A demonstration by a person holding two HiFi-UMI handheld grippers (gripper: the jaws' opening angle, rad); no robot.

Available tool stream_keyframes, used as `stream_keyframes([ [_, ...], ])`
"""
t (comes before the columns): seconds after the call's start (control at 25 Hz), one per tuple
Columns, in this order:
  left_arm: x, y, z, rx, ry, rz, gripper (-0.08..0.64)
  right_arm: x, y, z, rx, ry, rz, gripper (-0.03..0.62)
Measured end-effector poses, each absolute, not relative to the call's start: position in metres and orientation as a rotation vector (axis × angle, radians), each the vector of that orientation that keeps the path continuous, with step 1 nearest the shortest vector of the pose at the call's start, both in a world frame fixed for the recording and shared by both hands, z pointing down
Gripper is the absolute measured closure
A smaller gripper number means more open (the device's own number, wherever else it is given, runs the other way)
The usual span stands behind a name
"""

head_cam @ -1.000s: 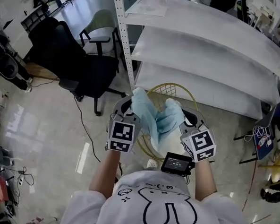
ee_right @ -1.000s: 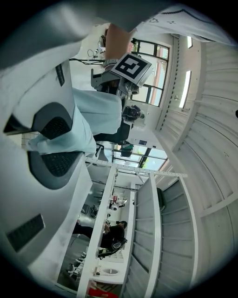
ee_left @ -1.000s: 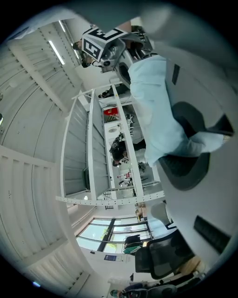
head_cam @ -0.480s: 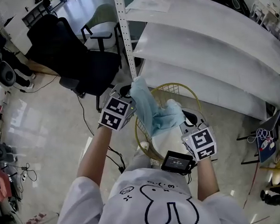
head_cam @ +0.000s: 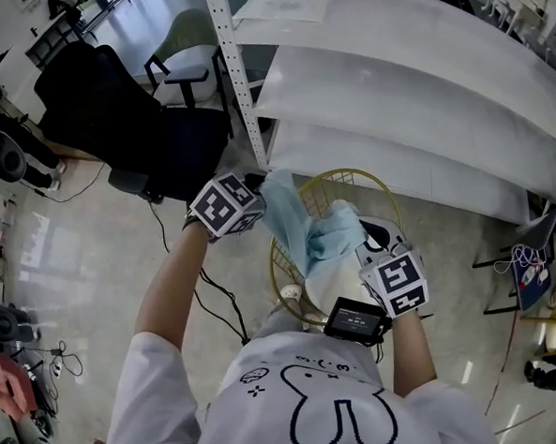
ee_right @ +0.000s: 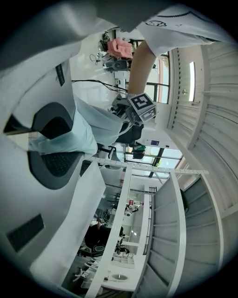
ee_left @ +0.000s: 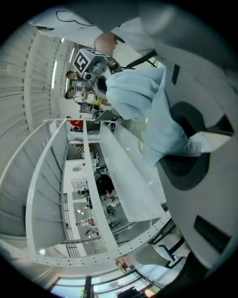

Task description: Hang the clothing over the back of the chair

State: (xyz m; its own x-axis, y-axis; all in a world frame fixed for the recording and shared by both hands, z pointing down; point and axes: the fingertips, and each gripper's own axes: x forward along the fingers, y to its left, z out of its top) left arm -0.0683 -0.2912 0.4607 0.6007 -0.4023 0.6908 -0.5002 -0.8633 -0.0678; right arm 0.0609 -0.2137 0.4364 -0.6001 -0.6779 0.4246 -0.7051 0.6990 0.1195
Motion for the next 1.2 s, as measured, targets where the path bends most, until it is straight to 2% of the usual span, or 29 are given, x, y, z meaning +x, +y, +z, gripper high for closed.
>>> stream_keyframes([
  [0.28, -0.083, -0.317, 0.507, 2.635, -0.536, 1.486, 0.511, 0.061, -0.234, 0.463, 1.087, -2.374, 0.194, 0.555],
  [0.64, -0.091, -0.332, 0.544, 2.548, -0.014, 1.913, 0.511, 0.067, -0.255, 0.499, 1.099, -2.260, 0.342, 0.555],
  [1.2, -0.082, -0.410, 0.598, 2.530, -0.070, 2.006, 0.509, 0.063, -0.271, 0.564, 1.077, -2.166, 0.613, 0.552],
])
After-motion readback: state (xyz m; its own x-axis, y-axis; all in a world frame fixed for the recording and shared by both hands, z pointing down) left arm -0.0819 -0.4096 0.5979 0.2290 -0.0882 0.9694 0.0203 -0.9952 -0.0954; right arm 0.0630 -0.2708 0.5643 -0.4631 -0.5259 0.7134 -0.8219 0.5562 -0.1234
